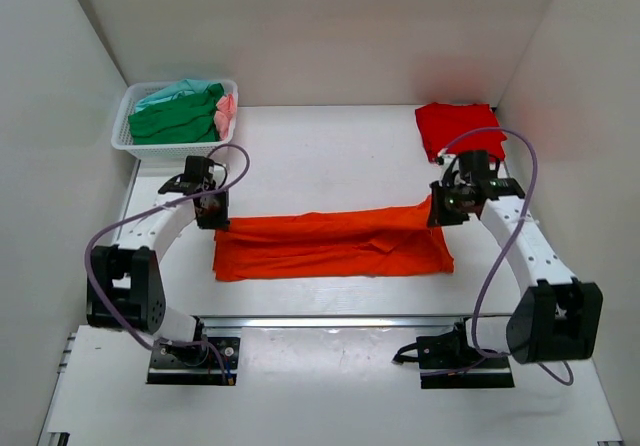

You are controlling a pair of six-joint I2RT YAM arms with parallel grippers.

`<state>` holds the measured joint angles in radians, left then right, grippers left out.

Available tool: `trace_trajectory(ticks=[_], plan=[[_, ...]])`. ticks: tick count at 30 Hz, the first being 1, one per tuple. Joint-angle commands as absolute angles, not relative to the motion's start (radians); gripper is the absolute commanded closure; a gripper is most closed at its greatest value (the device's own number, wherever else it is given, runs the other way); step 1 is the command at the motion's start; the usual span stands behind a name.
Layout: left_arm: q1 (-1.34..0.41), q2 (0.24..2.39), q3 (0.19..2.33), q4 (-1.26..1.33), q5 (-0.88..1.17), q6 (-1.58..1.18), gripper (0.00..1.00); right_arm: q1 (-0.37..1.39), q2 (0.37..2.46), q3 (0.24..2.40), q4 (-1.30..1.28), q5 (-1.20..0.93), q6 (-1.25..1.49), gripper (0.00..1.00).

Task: Fold and stack the t-shirts
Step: Fold the other side of the tshirt into a rectangle

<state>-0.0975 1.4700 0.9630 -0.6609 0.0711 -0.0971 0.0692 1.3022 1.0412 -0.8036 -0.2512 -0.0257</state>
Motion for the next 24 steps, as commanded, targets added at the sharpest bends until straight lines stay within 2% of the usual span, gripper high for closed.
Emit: trace_trajectory(ticks=[1, 9, 17, 20, 24], plan=[[-0.113, 1.375, 0.92, -0.672, 0.068, -0.094, 1.0, 0.045, 1.215, 0.999, -0.802, -0.265, -0.028, 1.0], [-0.13, 1.316, 0.819, -0.631, 0.049, -0.113, 1.0, 0.086, 1.149, 0.859, -0.758, -0.281, 0.027, 1.0], [-0.133, 1.358, 0.837, -0.591, 0.066, -0.123, 1.0, 0.077, 1.179, 0.815, -0.686, -0.298, 0.032, 1.0], [-0.115, 1.42, 0.905, -0.56, 0.061, -0.133, 1.0, 0.06, 1.273, 0.906, -0.643, -0.307, 0.02, 1.0], [-0.088, 1.609, 1.139, -0.549, 0.101, -0.146, 1.0, 0.046, 1.483, 1.157, -0.621, -0.301, 0.008, 1.0]])
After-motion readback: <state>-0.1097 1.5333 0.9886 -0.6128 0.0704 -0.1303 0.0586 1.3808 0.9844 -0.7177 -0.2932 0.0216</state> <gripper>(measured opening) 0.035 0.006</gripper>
